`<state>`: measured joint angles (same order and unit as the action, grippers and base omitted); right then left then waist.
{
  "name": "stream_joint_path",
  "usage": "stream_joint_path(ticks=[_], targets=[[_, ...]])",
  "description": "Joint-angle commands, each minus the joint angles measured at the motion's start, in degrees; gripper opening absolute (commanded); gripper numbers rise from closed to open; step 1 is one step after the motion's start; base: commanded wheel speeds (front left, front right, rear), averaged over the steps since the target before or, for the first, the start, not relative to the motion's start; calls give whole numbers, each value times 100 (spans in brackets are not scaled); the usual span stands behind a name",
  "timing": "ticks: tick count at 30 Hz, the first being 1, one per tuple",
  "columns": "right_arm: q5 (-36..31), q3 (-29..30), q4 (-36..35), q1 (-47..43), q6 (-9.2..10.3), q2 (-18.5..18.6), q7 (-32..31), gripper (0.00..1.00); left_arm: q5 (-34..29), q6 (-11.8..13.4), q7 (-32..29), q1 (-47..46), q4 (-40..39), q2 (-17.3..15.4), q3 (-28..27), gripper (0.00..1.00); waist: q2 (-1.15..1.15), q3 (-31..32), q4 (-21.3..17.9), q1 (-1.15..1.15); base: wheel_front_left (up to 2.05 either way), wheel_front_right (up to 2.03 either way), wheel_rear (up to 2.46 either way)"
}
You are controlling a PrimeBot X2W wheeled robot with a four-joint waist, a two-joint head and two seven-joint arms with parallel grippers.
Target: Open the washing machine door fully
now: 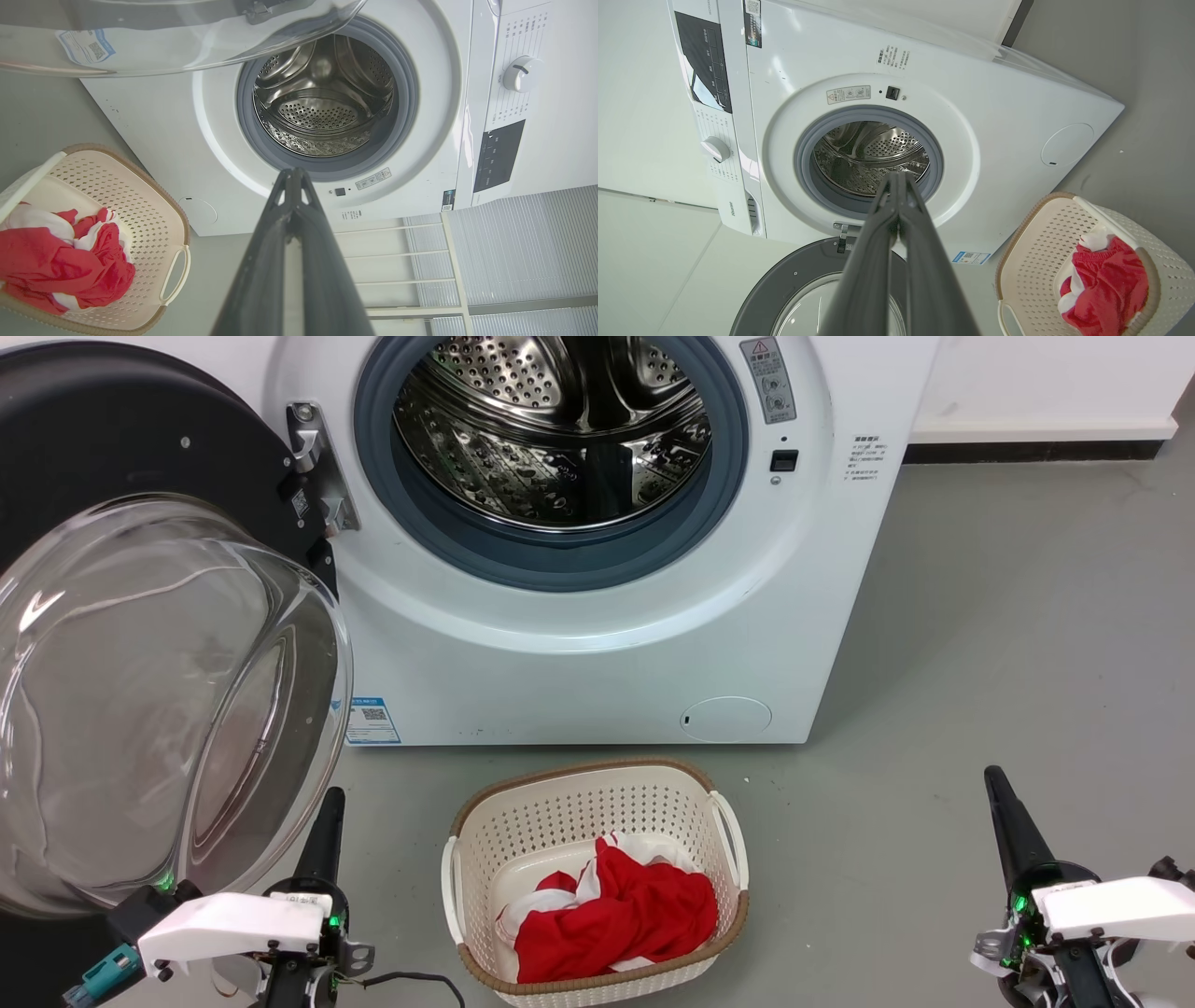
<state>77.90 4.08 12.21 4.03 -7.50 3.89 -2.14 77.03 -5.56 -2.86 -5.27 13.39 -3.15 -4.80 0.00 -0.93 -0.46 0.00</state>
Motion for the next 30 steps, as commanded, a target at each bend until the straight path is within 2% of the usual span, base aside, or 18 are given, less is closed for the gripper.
stream_joint_path(ticks=[1,30], targets=[[116,10,-4,113,1,28,-33,0,96,-39,-19,-107,-6,1,-31,0,0,2,1,0,0,0,0],[1487,115,175,230,2,-4,-333,0,1458,-197,-367,-119,71,30,-185,0,0,69,42,0,0,0,0]])
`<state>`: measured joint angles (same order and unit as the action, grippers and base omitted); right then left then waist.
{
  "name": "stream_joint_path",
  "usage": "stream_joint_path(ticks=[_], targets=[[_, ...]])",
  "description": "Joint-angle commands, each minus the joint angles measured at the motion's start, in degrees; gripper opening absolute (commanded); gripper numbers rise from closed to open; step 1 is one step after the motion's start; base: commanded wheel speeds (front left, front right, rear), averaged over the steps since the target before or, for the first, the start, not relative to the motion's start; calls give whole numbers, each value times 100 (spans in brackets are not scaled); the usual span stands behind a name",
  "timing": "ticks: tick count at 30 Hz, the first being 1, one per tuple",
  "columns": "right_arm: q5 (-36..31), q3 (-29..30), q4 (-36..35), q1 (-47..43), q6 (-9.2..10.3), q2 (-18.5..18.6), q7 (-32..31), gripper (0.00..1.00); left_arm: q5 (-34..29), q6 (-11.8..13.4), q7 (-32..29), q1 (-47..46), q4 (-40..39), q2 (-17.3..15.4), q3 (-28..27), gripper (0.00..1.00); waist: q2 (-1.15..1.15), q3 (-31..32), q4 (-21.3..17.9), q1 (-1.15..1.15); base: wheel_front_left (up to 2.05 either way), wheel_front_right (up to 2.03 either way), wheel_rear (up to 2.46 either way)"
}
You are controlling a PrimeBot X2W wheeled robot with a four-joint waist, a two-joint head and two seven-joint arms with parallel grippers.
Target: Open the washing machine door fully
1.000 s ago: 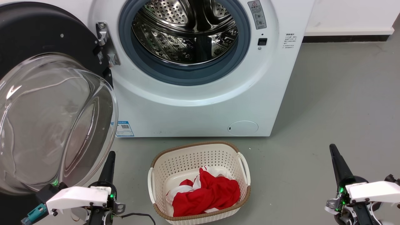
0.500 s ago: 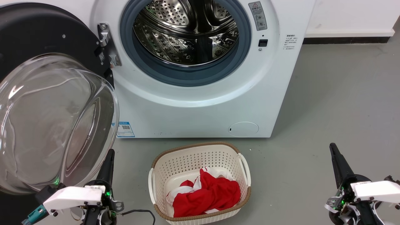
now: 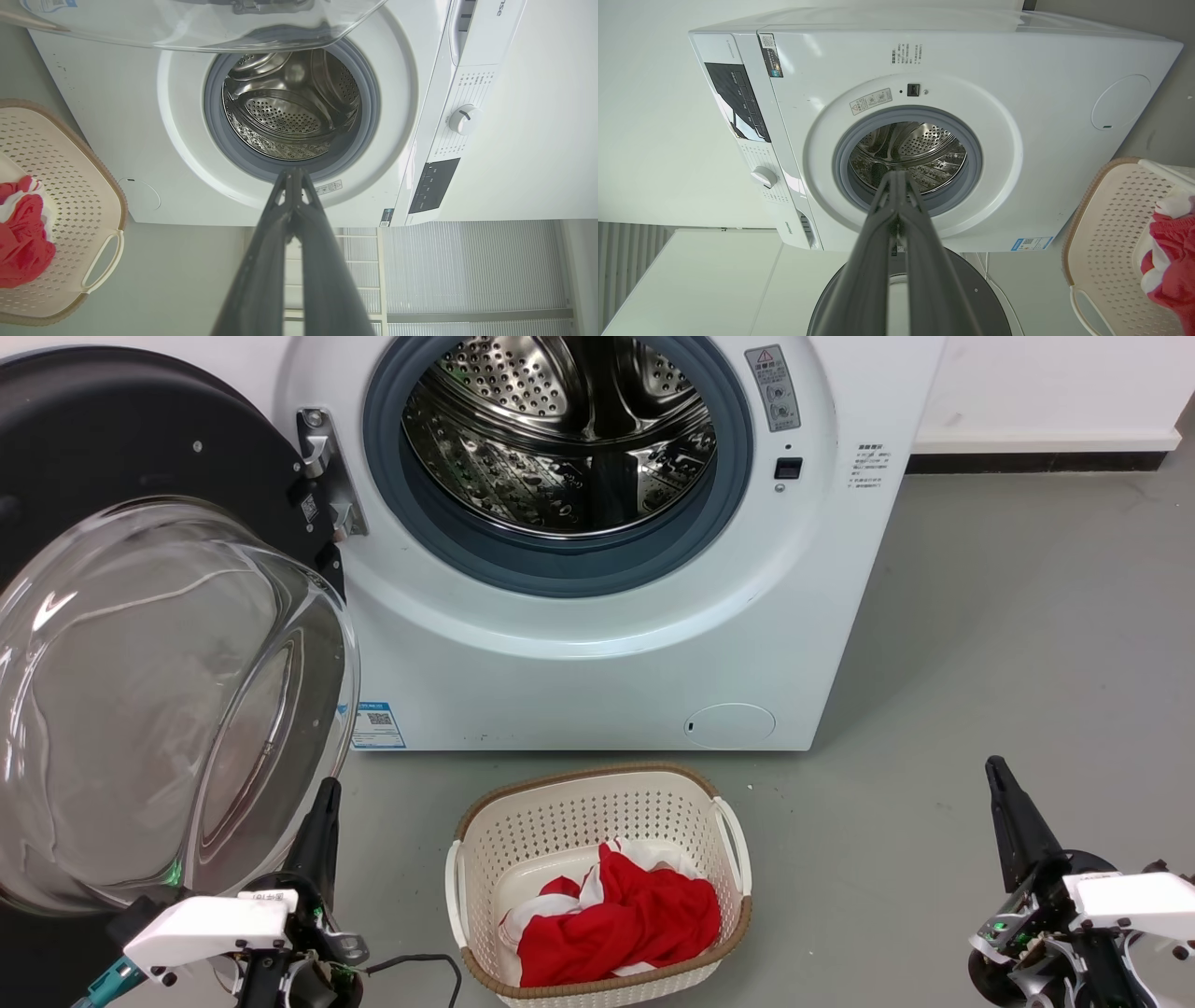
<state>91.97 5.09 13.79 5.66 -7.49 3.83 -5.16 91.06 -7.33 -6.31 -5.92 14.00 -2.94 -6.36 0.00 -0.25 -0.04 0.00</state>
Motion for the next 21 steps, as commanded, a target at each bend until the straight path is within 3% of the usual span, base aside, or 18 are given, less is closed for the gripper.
stream_joint_path(ticks=[1,21], targets=[[118,17,23,71,0,2,-43,0,96,-25,-26,-55,12,10,-33,0,0,3,2,0,0,0,0],[121,49,28,80,1,-25,-73,0,137,-35,-43,-50,12,10,-35,0,0,7,4,0,0,0,0]])
